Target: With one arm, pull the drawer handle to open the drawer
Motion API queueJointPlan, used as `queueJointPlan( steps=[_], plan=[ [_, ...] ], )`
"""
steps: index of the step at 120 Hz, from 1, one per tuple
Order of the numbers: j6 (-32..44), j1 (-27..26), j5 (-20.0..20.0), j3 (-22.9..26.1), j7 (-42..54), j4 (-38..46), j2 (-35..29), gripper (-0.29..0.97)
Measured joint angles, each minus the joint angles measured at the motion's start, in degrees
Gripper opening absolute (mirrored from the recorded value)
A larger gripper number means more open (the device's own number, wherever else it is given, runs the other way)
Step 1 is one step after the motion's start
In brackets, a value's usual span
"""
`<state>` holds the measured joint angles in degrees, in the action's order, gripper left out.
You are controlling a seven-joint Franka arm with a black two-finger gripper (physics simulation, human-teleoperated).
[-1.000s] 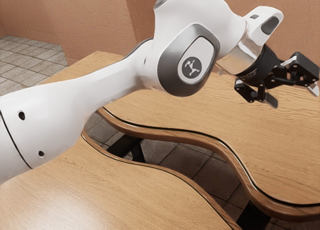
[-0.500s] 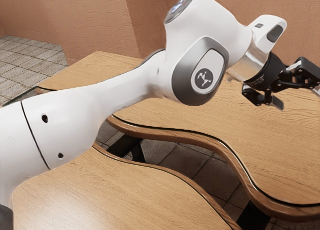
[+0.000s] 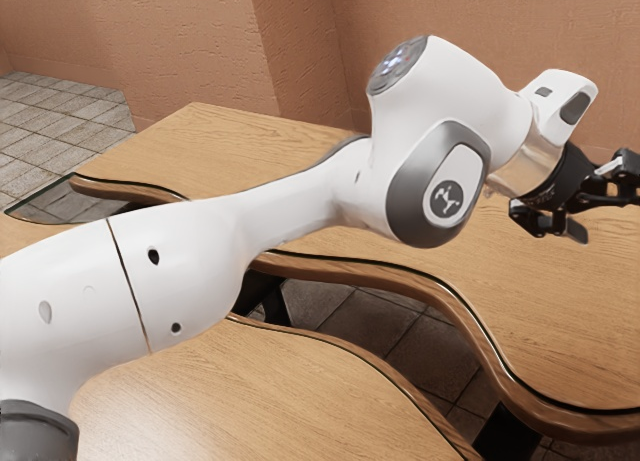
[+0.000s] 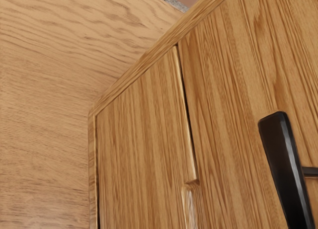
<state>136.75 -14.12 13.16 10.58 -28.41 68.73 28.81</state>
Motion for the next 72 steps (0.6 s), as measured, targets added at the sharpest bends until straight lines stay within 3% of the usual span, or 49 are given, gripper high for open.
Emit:
queueJointPlan(
  steps=[28,38,54,58,65,72],
  plan=[
    [-4.53,-0.27,-2.80,-3.56,0.17,-0.47,-1.96,0.66],
    [-15.50,-0.08,-7.55,-4.94,0.38,-3.31,-7.09,0.66],
    [-39.18,-0.08,-13.06,-6.43,0.97,-10.12,-14.79,0.66],
    [-44.36,-0.67,-13.86,-7.78,1.33,-8.47,-20.00,0.66],
    [-50.80,-4.19,-15.22,-13.16,1.96,1.84,-31.61,0.66],
    [-55.82,-5.48,-17.15,-15.06,2.54,6.00,-36.73,0.66]
  ],
)
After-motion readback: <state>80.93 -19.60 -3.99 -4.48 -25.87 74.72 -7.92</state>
